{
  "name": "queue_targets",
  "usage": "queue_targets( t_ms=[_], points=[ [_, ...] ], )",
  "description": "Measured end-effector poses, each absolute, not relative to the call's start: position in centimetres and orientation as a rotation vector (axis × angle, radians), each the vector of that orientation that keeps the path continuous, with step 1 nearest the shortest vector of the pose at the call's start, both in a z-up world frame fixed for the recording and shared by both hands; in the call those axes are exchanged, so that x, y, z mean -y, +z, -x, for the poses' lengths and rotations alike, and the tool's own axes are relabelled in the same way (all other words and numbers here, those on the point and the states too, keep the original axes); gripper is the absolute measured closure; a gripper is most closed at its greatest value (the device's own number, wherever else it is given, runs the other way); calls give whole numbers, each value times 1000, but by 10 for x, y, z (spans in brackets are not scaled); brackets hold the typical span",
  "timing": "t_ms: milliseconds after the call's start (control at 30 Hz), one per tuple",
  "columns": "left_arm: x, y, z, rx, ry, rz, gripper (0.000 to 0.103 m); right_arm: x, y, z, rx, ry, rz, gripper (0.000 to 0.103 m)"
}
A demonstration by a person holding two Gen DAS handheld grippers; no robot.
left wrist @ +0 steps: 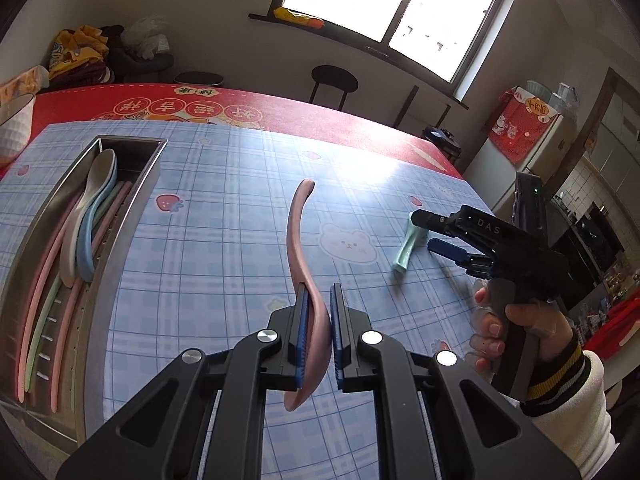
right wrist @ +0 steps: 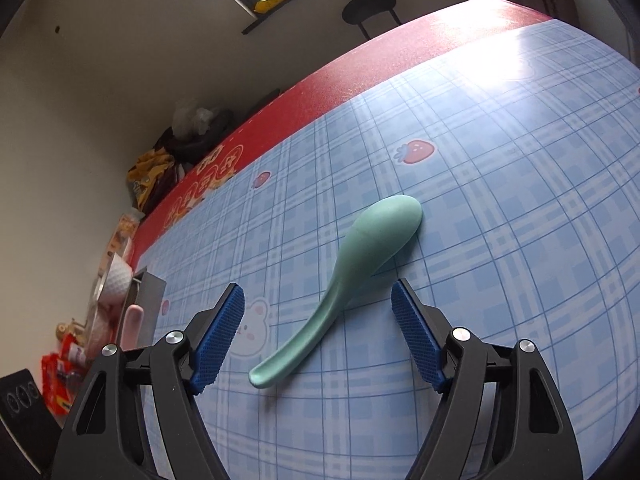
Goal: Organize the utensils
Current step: 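Close the left gripper on the pink spoon and lift it while the right gripper approaches the mint-green spoon, then close the right gripper on the mint-green spoon handle and lift it, then carry the mint-green spoon toward the steel tray with the right gripper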
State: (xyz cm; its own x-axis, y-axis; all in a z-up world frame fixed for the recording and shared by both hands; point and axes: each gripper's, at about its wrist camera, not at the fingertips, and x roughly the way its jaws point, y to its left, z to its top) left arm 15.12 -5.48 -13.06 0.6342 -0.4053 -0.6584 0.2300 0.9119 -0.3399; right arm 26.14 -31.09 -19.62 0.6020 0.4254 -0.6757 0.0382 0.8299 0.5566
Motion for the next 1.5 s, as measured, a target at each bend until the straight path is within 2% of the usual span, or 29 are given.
queue_targets(
  t_ms=[400,467,533,767,833,933,1167,1500],
  points=[
    [20,-132,-136,-783,-387,304,93,270,-191,-283,-964,127,-340,32],
    [16,-132,-134,-780,-388,314,93,269,-191,-284,-970,112,-318,36],
    [13,-133,-133,-780,-388,323,93,266,-191,-285,-975,105,-302,45],
    [3,-134,-131,-775,-396,345,93,256,-193,-283,-986,122,-273,67],
    [2,-133,-130,-772,-397,346,93,257,-194,-280,-992,134,-287,77],
    [0,-133,-131,-771,-396,349,93,254,-195,-277,-998,155,-288,87],
    [-6,-135,-130,-771,-392,359,93,232,-193,-262,-988,216,-210,89],
    [-8,-139,-130,-778,-394,364,93,189,-187,-230,-914,237,135,89]
  ],
)
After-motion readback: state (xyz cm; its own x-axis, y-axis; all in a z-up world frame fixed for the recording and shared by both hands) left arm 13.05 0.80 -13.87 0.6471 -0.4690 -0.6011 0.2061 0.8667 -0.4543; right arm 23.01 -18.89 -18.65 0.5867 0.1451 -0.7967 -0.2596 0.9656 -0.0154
